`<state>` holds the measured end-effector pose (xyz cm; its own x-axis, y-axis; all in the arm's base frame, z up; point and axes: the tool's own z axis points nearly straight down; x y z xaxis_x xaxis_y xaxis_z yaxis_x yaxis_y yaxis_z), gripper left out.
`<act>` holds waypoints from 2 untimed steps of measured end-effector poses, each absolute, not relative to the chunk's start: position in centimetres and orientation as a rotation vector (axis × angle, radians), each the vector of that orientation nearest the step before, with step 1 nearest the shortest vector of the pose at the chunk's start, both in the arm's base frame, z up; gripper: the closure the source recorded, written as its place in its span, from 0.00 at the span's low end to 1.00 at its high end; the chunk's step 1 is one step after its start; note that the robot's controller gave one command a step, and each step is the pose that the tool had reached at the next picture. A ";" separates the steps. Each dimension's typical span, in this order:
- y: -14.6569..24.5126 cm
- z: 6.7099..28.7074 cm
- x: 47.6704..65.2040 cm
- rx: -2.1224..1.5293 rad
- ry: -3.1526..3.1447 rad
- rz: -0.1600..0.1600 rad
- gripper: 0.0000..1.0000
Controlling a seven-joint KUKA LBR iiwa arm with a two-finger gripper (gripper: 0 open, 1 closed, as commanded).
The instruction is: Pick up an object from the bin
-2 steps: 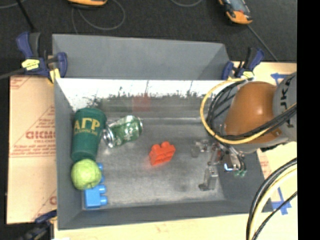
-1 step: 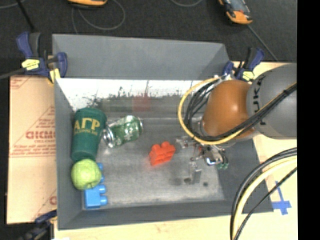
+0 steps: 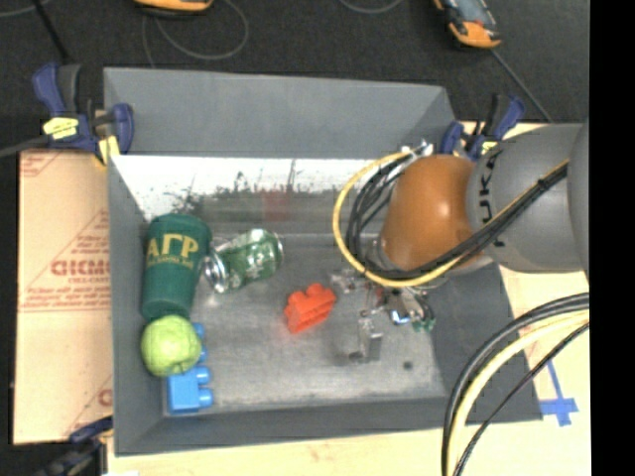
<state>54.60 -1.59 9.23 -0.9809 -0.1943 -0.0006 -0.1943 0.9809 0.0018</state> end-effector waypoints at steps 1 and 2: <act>1.8 11.3 58.8 -0.206 3.126 0.003 0.00; 2.7 9.0 58.9 -0.547 3.090 -0.003 0.00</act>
Offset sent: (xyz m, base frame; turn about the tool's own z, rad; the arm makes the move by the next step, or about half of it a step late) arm 0.0432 0.0546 -0.0223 -0.3165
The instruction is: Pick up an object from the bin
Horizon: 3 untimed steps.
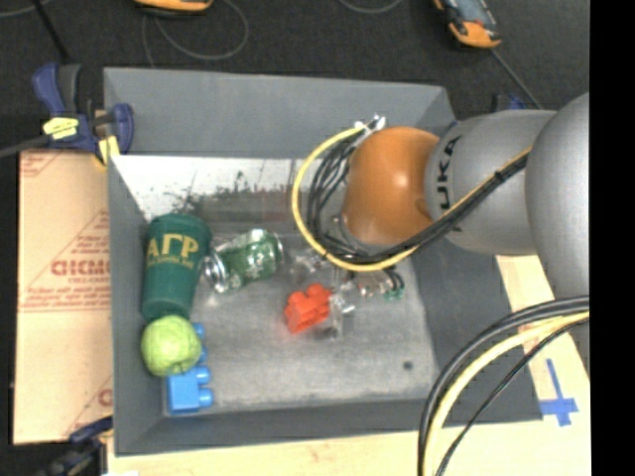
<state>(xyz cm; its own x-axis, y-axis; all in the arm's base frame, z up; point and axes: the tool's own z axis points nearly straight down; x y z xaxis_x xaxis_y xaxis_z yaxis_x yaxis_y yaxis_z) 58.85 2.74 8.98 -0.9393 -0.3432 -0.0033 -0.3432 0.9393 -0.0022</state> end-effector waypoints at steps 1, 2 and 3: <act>2.6 7.4 58.9 -0.397 3.112 0.001 1.00; 2.6 7.4 58.9 -0.398 3.112 0.000 1.00; 2.6 7.4 58.9 -0.398 3.111 0.000 1.00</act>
Offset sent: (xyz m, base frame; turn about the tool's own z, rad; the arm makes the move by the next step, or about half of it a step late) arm 0.0000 0.0000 0.0000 0.0000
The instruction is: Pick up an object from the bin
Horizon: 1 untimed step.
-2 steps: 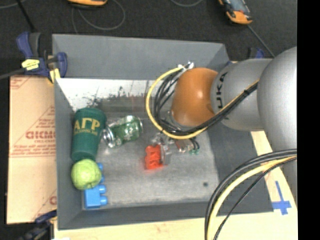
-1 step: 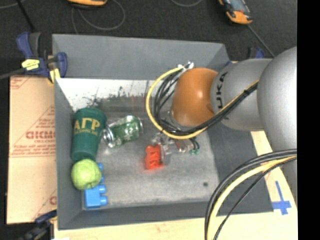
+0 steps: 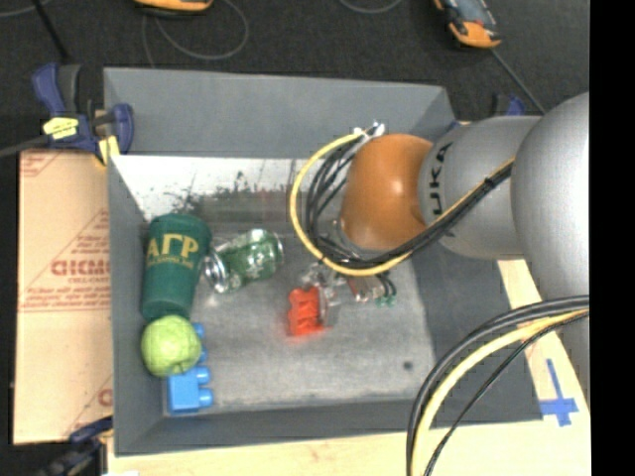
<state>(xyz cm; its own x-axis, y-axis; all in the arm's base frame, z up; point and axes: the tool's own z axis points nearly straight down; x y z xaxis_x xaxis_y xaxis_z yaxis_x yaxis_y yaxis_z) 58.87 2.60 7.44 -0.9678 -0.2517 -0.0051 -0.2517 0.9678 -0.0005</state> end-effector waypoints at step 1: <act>2.6 7.9 58.8 -0.398 3.113 0.000 1.00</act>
Offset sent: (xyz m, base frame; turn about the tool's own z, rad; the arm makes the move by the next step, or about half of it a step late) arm -0.0001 -0.0001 0.0124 0.0000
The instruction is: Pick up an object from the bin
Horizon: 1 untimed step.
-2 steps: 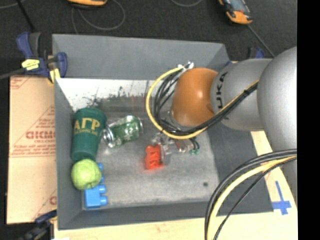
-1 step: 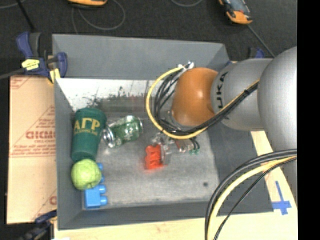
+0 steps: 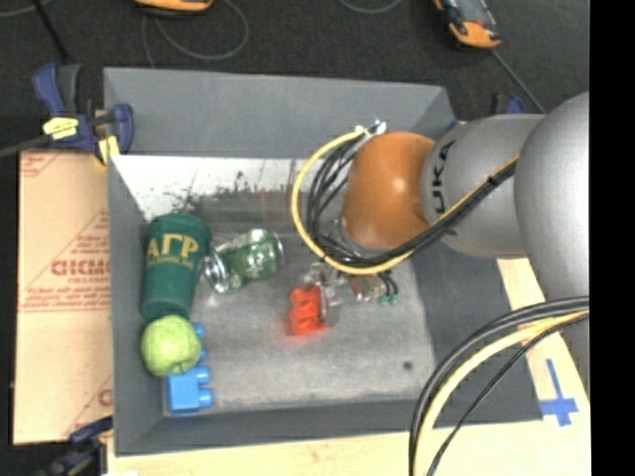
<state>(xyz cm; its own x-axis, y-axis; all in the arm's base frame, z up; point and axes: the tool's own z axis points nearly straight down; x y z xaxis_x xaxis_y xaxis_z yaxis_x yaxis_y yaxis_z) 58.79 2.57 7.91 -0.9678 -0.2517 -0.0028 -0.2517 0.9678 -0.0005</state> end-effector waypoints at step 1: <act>2.5 8.6 58.9 -0.397 3.112 -0.001 1.00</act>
Offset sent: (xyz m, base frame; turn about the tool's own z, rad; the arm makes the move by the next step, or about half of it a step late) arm 0.0000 0.0001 0.0233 0.0000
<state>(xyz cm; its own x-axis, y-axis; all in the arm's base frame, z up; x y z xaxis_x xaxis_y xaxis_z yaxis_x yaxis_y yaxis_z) 58.87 2.53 8.65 -0.9679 -0.2513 -0.0040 -0.2513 0.9679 -0.0013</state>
